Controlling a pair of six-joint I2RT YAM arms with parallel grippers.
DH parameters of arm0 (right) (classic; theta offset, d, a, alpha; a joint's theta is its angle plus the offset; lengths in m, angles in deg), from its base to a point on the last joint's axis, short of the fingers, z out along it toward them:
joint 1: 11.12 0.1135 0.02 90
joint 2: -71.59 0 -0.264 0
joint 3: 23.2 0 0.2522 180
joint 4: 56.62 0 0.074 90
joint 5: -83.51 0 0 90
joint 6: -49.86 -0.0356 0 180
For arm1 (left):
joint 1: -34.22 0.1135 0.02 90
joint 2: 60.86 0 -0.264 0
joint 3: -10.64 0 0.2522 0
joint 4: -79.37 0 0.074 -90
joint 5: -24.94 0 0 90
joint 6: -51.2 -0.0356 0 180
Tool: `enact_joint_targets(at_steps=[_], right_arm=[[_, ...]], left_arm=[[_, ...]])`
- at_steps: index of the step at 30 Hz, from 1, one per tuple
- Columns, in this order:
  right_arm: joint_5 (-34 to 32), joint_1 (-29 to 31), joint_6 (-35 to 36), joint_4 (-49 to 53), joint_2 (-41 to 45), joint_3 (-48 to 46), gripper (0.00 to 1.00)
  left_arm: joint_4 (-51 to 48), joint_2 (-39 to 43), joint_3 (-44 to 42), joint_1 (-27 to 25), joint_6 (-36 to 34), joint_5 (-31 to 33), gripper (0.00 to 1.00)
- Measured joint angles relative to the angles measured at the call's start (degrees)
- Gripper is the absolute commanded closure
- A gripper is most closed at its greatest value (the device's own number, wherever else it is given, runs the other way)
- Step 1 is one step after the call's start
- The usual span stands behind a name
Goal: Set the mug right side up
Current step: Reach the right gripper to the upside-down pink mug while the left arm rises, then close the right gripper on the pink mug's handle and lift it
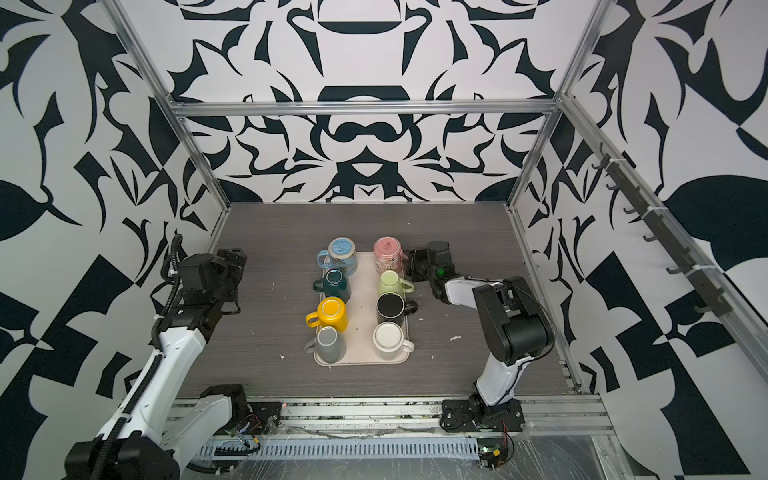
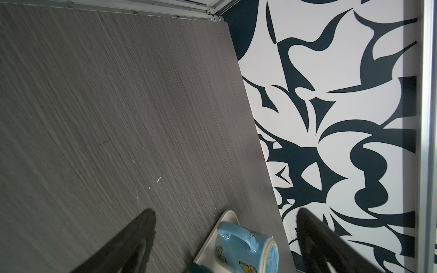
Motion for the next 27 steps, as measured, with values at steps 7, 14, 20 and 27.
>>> enact_joint_targets(at_steps=[7,14,20,27], right_arm=[[-0.1,0.0,-0.1,-1.0,-2.1,0.9,0.63],[0.0,0.0,-0.3,-2.0,-3.0,1.1,0.63],[0.0,0.0,-0.5,-2.6,-3.5,1.6,0.67],[0.0,0.0,-1.4,-3.6,-4.5,1.9,0.71]], left_arm=[[0.3,-0.2,0.0,0.0,0.0,-0.1,0.04],[0.7,-0.3,0.0,0.0,0.1,-0.2,0.04],[0.7,-0.6,0.0,0.0,0.4,-0.3,0.04],[0.7,-0.6,0.0,0.0,0.5,-0.3,0.04]])
